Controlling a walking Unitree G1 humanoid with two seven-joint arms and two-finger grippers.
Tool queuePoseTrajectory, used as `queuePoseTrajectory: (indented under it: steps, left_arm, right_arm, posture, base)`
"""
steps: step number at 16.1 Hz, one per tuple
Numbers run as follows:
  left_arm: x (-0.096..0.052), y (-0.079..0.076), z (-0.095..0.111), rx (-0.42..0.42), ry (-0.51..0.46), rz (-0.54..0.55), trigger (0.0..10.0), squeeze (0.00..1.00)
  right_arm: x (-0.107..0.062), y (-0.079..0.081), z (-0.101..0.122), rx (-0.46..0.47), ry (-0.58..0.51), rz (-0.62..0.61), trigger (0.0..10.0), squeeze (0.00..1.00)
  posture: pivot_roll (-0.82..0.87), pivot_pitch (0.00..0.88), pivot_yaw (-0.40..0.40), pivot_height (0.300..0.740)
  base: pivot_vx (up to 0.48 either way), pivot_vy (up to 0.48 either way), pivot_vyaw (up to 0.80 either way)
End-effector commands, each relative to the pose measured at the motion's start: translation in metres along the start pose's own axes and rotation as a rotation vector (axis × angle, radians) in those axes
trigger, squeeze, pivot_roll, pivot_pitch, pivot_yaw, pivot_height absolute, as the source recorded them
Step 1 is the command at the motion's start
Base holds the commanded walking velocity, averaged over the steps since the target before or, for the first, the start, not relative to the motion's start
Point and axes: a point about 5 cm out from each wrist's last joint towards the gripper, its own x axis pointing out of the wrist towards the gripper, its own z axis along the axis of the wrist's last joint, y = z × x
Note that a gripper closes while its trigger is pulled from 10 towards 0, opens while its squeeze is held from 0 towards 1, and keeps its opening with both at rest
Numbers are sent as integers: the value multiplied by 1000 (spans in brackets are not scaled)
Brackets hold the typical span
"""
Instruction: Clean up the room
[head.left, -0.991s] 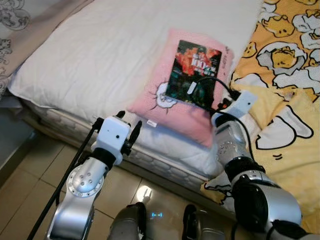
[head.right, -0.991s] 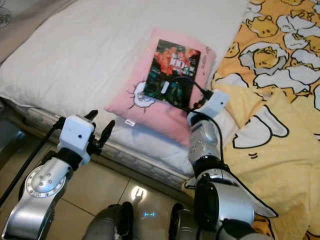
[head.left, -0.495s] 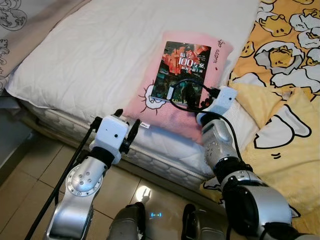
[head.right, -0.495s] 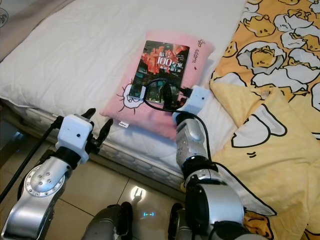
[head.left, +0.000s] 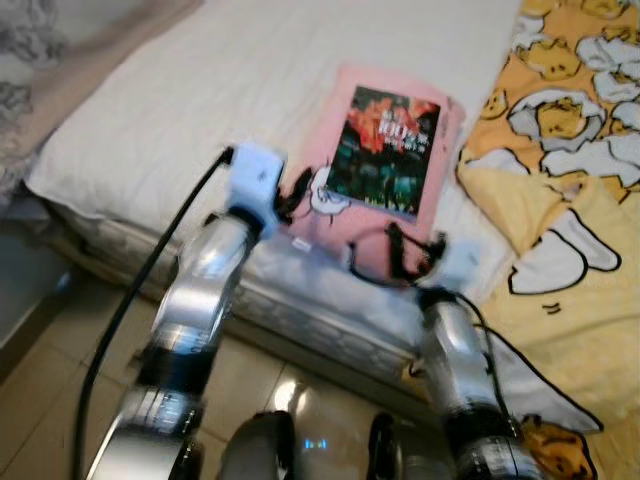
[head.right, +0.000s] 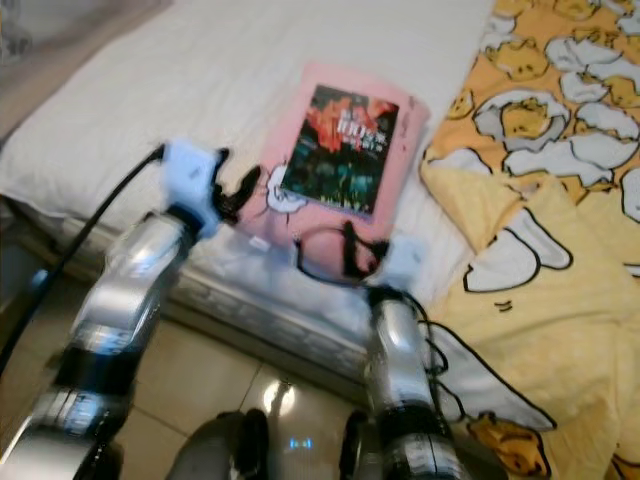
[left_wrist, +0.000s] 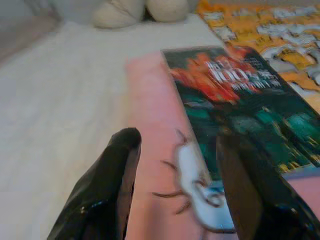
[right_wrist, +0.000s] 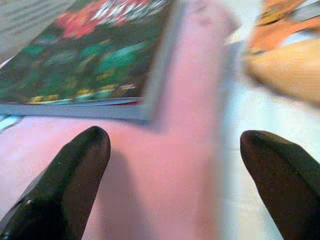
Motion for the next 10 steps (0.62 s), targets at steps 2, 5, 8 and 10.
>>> queuePoseTrajectory:
  steps: [2, 5, 8, 10]
  left_arm:
    - [20, -10, -17, -66, 64, -64, 10000, 1000]
    - [34, -12, -29, -24, 108, -52, 10000, 1000]
    - [39, 2, -28, 72, 98, 68, 10000, 1000]
    - [38, 11, -29, 121, 101, 129, 10000, 1000]
  right_arm:
    - [-29, -5, 19, -131, -86, -12, 10000, 0]
    - [-78, -7, 15, -202, -28, -26, 10000, 0]
    - [-108, -9, 14, -229, 59, -63, 10000, 0]
    - [-113, -12, 18, -237, 70, -75, 10000, 0]
  posture:
    - [36, 143, 43, 740]
    - [-35, 141, 57, 740]
    - [-75, 142, 61, 740]
    - [-92, 142, 59, 740]
  base:
    - [0, 0, 0]
    - [0, 0, 0]
    - [0, 0, 0]
    - [0, 0, 0]
